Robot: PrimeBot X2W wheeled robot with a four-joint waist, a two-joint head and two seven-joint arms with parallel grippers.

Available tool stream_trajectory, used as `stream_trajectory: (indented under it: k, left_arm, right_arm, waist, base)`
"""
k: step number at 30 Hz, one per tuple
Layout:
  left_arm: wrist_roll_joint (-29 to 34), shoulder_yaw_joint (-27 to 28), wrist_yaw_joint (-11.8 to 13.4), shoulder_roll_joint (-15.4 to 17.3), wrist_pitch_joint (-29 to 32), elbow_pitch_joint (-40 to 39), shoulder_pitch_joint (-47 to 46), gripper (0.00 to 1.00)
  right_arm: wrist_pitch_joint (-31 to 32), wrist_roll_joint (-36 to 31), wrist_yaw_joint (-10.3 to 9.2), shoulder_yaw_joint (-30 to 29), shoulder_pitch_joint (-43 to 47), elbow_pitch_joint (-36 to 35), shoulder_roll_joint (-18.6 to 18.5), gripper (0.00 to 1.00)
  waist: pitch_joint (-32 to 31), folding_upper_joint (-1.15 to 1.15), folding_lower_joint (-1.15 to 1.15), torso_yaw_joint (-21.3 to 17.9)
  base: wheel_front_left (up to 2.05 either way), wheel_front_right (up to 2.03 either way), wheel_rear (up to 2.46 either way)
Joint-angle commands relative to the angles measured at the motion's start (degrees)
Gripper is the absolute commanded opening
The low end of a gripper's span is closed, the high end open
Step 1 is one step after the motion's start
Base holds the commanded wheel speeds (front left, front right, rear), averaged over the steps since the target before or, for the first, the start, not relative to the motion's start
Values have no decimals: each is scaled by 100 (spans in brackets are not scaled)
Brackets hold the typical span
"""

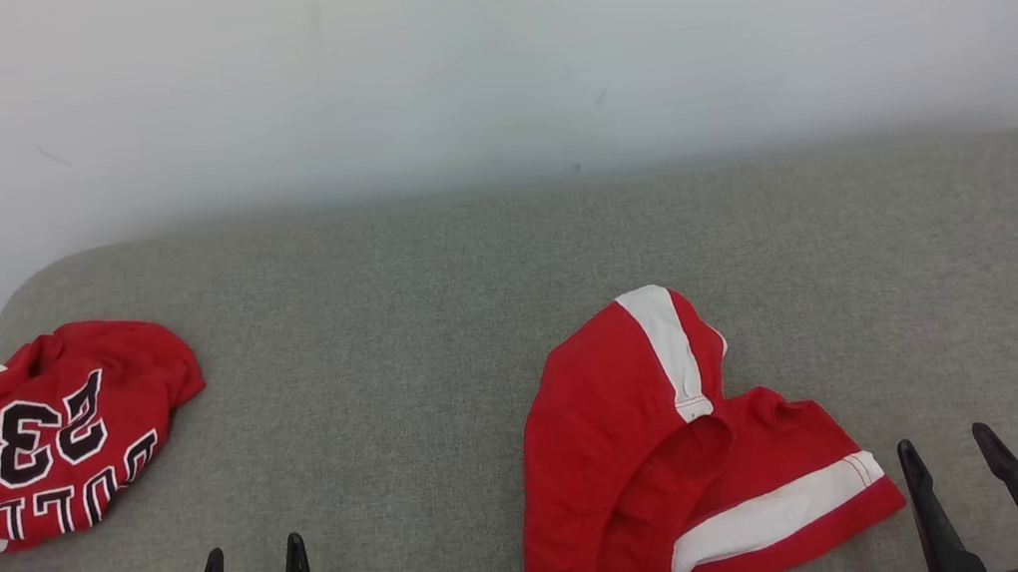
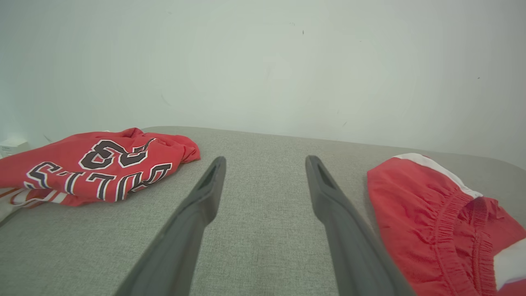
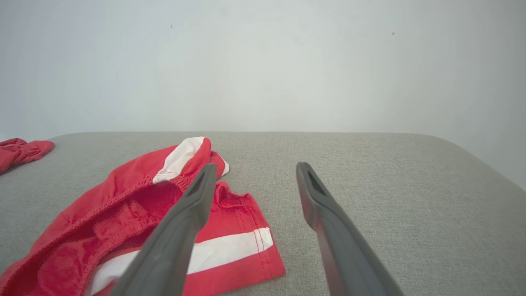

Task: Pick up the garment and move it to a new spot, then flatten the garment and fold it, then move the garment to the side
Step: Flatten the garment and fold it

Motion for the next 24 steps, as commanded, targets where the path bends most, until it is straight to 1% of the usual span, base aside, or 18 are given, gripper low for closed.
stream_trajectory:
  k: [1, 8, 11, 14, 16, 17, 24]
  left_arm:
    - [25, 17, -10, -9, -19, 5, 75, 100]
    - [42, 19, -26, 63, -19, 15, 151, 100]
    - [64, -25, -33, 88, -19, 27, 193, 100]
    - [137, -250, -43, 113, -19, 66, 149, 100]
    - [192, -508, -49, 132, -19, 104, 45, 100]
    - [230, -862, -35, 145, -19, 169, -57, 100]
    - [125, -2423, -32, 238, -15, 531, -508, 100]
  right_arm:
    - [-8, -29, 5, -33, 98, -87, 29, 100]
    - [-7, -79, 5, -138, 359, -765, 259, 100]
    - [-7, -96, 5, -133, 444, -874, 333, 100]
    - [-7, -117, 5, -104, 475, -911, 365, 100]
    - [-7, -122, 5, -80, 458, -909, 370, 100]
    - [-7, -125, 5, -67, 429, -895, 369, 100]
    - [-7, -130, 5, 25, 367, -849, 394, 100]
  waist:
    - [-42, 0, 0, -11]
    - [-132, 0, 0, -65]
    - [-147, 0, 0, -129]
    - [-131, 0, 0, -190]
    - [-110, 0, 0, -243]
    - [-88, 0, 0, -298]
    - [7, 0, 0, -523]
  base:
    - [0, 0, 0]
    - [0, 0, 0]
    - [0, 0, 0]
    - [0, 0, 0]
    - [0, 0, 0]
    - [0, 0, 0]
    - [0, 0, 0]
